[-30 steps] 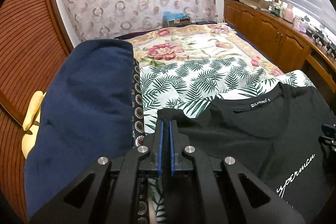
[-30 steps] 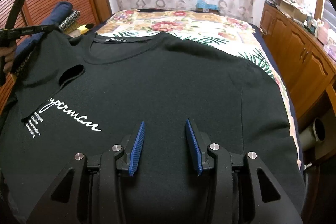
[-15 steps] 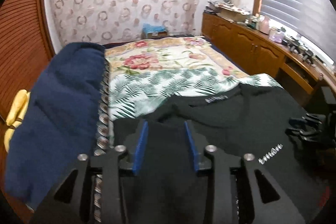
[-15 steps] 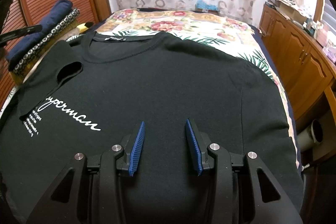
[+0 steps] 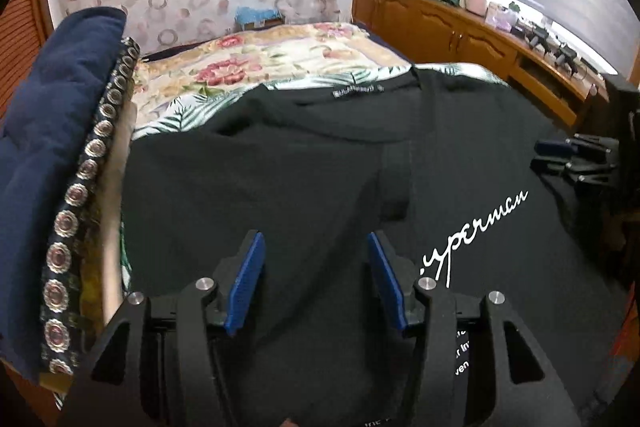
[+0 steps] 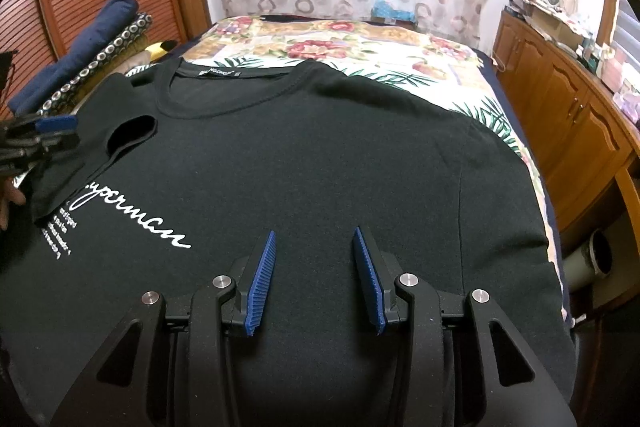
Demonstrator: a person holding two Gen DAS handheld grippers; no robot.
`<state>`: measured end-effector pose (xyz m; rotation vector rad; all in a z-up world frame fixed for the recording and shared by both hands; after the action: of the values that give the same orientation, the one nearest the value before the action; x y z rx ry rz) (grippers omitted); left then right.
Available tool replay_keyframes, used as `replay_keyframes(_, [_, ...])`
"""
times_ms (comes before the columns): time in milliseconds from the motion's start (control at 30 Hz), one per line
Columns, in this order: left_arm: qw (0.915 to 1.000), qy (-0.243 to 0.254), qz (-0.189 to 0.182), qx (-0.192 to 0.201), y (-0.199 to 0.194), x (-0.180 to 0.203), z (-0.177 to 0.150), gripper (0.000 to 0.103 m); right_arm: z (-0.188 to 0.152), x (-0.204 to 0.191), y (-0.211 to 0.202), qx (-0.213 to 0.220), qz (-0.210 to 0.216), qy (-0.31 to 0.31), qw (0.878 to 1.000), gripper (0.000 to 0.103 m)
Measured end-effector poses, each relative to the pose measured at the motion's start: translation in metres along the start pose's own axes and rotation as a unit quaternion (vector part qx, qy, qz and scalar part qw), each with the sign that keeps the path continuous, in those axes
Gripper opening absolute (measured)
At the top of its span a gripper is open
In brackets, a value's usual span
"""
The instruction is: Fold small clothes
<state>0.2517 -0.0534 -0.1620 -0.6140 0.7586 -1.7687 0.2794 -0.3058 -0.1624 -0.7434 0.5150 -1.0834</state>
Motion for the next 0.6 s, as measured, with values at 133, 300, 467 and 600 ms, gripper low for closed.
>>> replay_keyframes(133, [0.9999,0.008,0.004,-0.010,0.005,0.003,-0.007,0.053,0.000,0.000,-0.001,0.002,-0.002,-0.001,1.000,0.041])
replay_keyframes(300, [0.9998,0.012,0.004,-0.012,0.008,0.006,-0.011,0.053,-0.002,0.015,-0.027,0.026,-0.001,0.023,0.999,0.041])
replay_keyframes(467, [1.0000,0.004,-0.003,-0.002,0.008,0.004,-0.013,0.056,-0.017,0.066,-0.064,0.041,-0.046,0.050,0.997,0.041])
replay_keyframes(600, [1.0000,0.004,-0.007,-0.003,0.009,0.004,-0.012,0.059,-0.034,0.103,-0.084,0.037,-0.084,0.071,0.993,0.044])
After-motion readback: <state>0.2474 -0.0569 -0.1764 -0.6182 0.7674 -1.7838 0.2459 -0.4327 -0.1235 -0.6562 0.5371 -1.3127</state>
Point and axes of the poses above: each gripper's, at about its wrist camera, not at the fingertips, and y roughly the way its jaws point, x to its right, z to its top, the point moved 10 cm from there along y, roughly the way its jaws point, and after that the axes turned 2 degrees about x, right-handed, at the moved point
